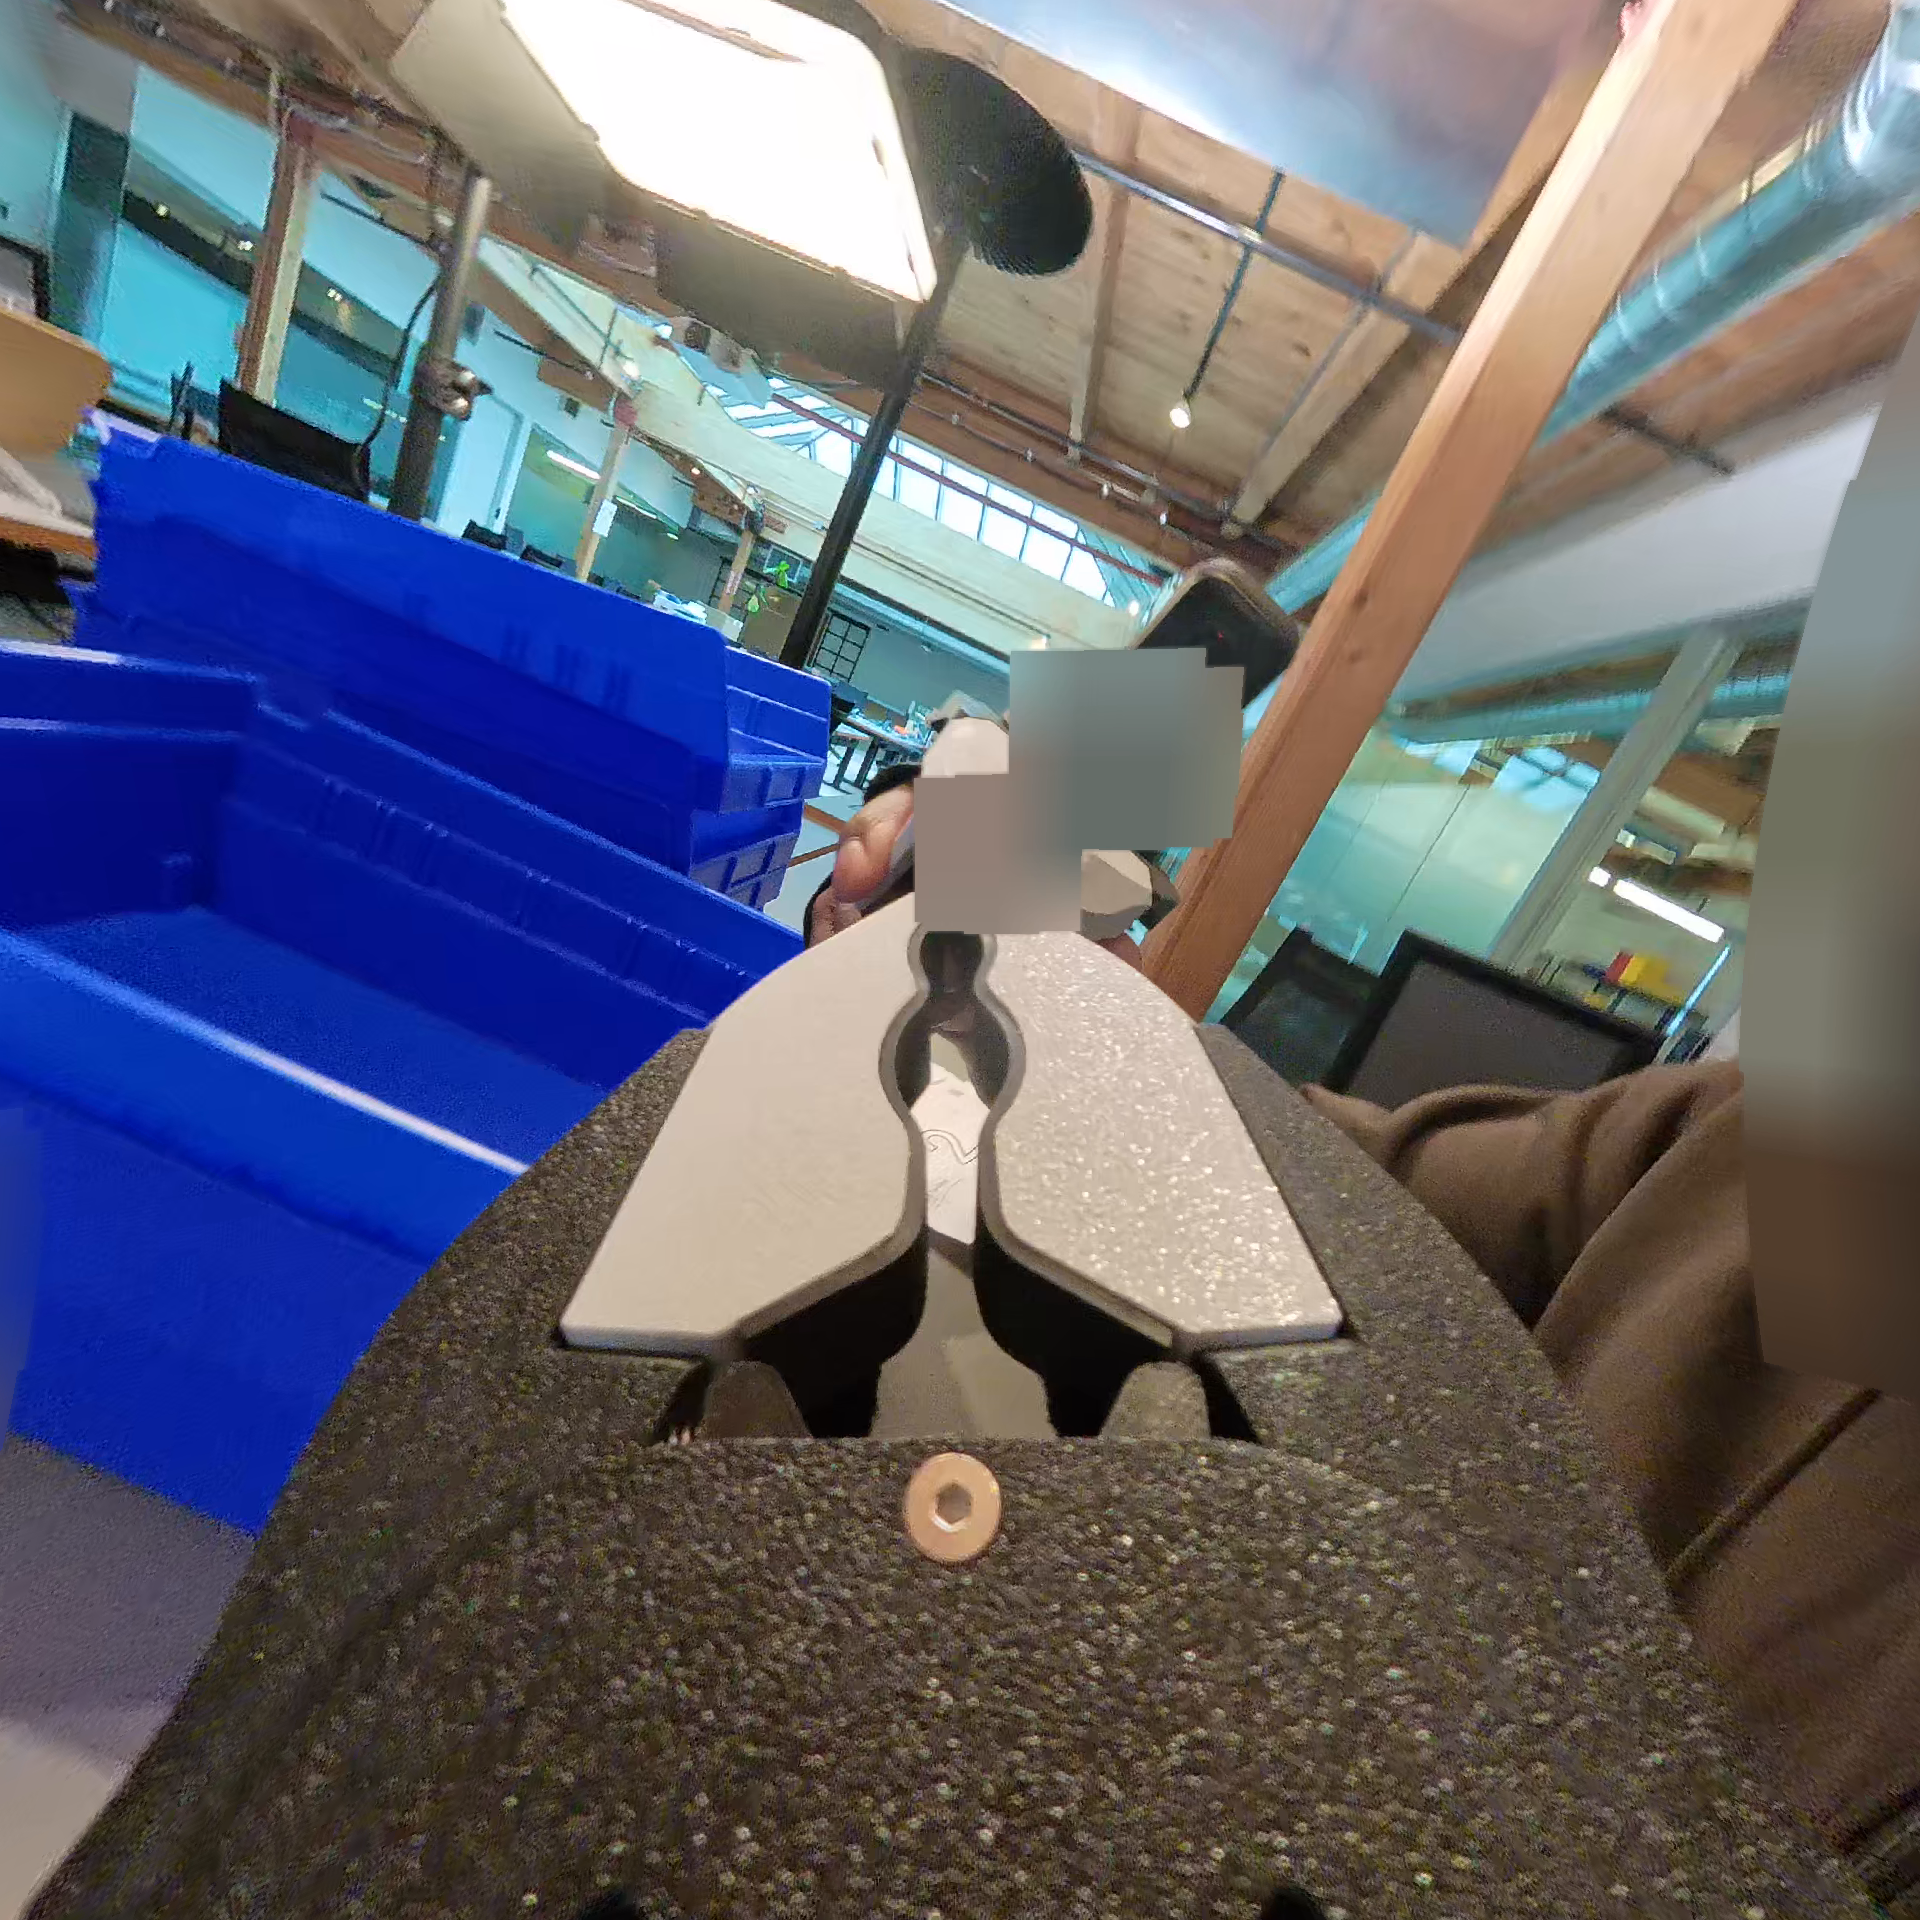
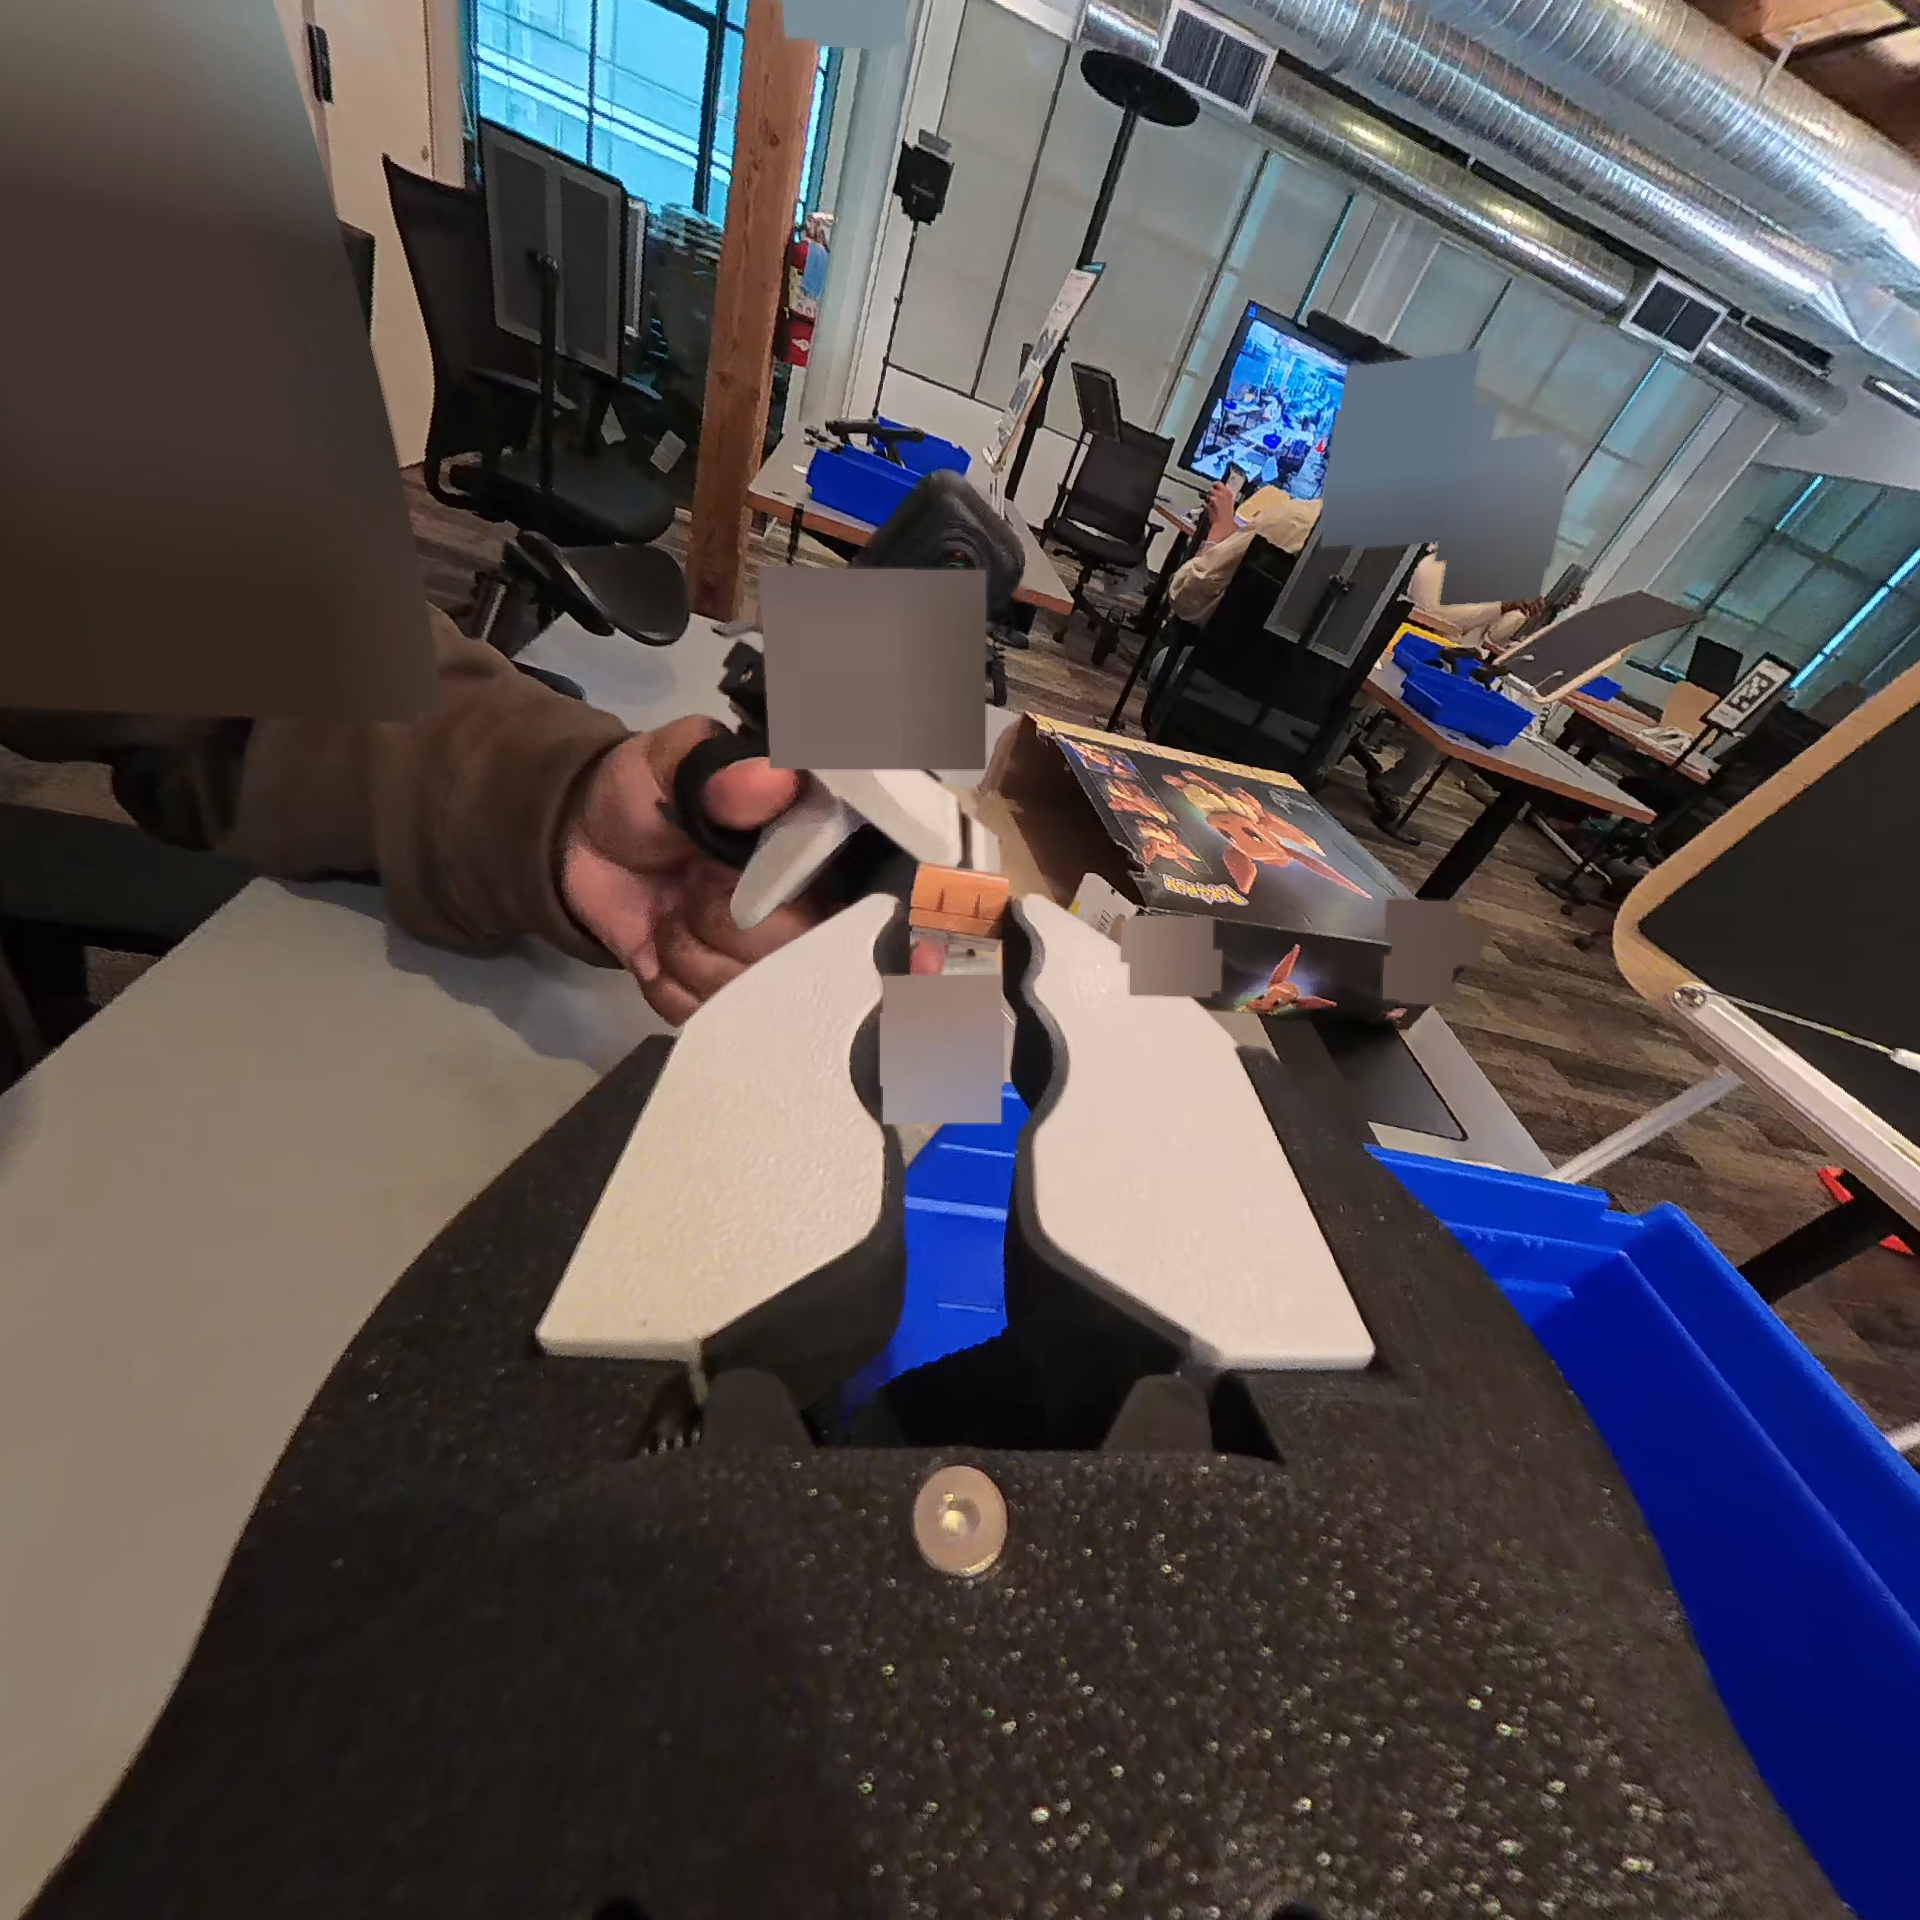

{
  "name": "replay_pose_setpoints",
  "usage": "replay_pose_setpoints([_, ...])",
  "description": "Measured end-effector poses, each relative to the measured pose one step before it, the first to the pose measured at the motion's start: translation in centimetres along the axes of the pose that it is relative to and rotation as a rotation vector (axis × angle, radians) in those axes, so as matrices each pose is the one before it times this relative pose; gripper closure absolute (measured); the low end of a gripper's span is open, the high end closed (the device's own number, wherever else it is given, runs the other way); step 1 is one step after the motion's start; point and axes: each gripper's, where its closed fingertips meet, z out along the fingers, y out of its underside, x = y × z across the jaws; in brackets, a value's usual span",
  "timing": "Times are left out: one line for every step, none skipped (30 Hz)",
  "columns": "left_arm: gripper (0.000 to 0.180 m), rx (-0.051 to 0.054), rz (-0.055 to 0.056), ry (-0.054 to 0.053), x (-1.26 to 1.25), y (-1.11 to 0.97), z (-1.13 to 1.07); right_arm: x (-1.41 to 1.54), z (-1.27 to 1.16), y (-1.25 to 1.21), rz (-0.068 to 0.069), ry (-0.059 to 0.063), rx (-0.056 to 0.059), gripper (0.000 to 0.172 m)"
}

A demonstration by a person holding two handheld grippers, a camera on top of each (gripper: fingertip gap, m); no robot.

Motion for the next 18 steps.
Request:
replay_pose_setpoints([0.175,-0.0075,0.0359,0.0116,0.514,0.125,0.182,-0.241,0.068,-0.211,0.0007,-0.0099,0.0169,0.155])
replay_pose_setpoints([0.171,-0.0030,0.0209,0.0180,0.549,0.058,0.187,-0.253,0.068,-0.245,-0.0004,-0.0095,0.0206,0.155])
replay_pose_setpoints([0.167,-0.0017,0.0038,0.0215,0.504,0.045,0.160,-0.205,0.060,-0.259,-0.0034,-0.0054,0.0218,0.155])
replay_pose_setpoints([0.164,-0.0010,-0.0089,0.0199,0.378,0.043,0.120,-0.203,0.045,-0.261,-0.0067,-0.0049,0.0210,0.155])
replay_pose_setpoints([0.162,0.0038,-0.0159,0.0181,0.270,-0.009,0.079,-0.174,0.037,-0.210,-0.0077,-0.0030,0.0176,0.155])
replay_pose_setpoints([0.160,0.0081,-0.0209,0.0135,0.140,-0.063,0.010,-0.111,0.039,-0.157,-0.0055,-0.0012,0.0116,0.155])
replay_pose_setpoints([0.159,0.0119,-0.0199,0.0108,0.066,-0.131,-0.031,-0.129,0.036,-0.126,-0.0015,-0.0035,0.0079,0.155])
replay_pose_setpoints([0.158,0.0127,-0.0118,0.0098,0.060,-0.145,-0.070,-0.115,0.026,-0.193,0.0020,-0.0042,0.0150,0.155])
replay_pose_setpoints([0.158,0.0100,0.0011,0.0061,0.067,-0.137,-0.052,-0.134,0.023,-0.241,0.0048,-0.0047,0.0202,0.155])
replay_pose_setpoints([0.158,0.0038,0.0137,0.0021,0.086,-0.064,-0.036,-0.111,0.028,-0.181,0.0063,-0.0038,0.0193,0.155])
replay_pose_setpoints([0.158,-0.0012,0.0195,0.0033,0.162,-0.004,0.009,-0.088,0.064,-0.050,0.0065,-0.0030,0.0110,0.155])
replay_pose_setpoints([0.158,-0.0068,0.0219,-0.0010,0.123,0.056,0.031,-0.077,0.071,0.009,0.0083,-0.0040,0.0069,0.155])
replay_pose_setpoints([0.158,-0.0069,0.0240,-0.0012,0.126,0.080,0.052,-0.098,0.065,0.011,0.0117,-0.0070,0.0060,0.155])
replay_pose_setpoints([0.158,-0.0034,0.0239,-0.0027,0.091,0.034,0.028,-0.075,0.059,-0.009,0.0144,-0.0065,0.0074,0.155])
replay_pose_setpoints([0.157,0.0009,0.0228,-0.0044,0.053,0.007,-0.001,-0.039,0.045,-0.043,0.0141,-0.0047,0.0084,0.155])
replay_pose_setpoints([0.157,0.0042,0.0179,-0.0027,0.040,-0.041,-0.012,0.003,0.018,-0.088,0.0102,-0.0013,0.0092,0.156])
replay_pose_setpoints([0.156,0.0038,0.0125,-0.0002,0.026,-0.034,-0.022,-0.048,0.017,-0.108,0.0084,-0.0029,0.0097,0.156])
replay_pose_setpoints([0.155,0.0031,0.0100,0.0017,0.047,-0.034,-0.003,-0.074,0.017,-0.085,0.0102,-0.0052,0.0083,0.155])
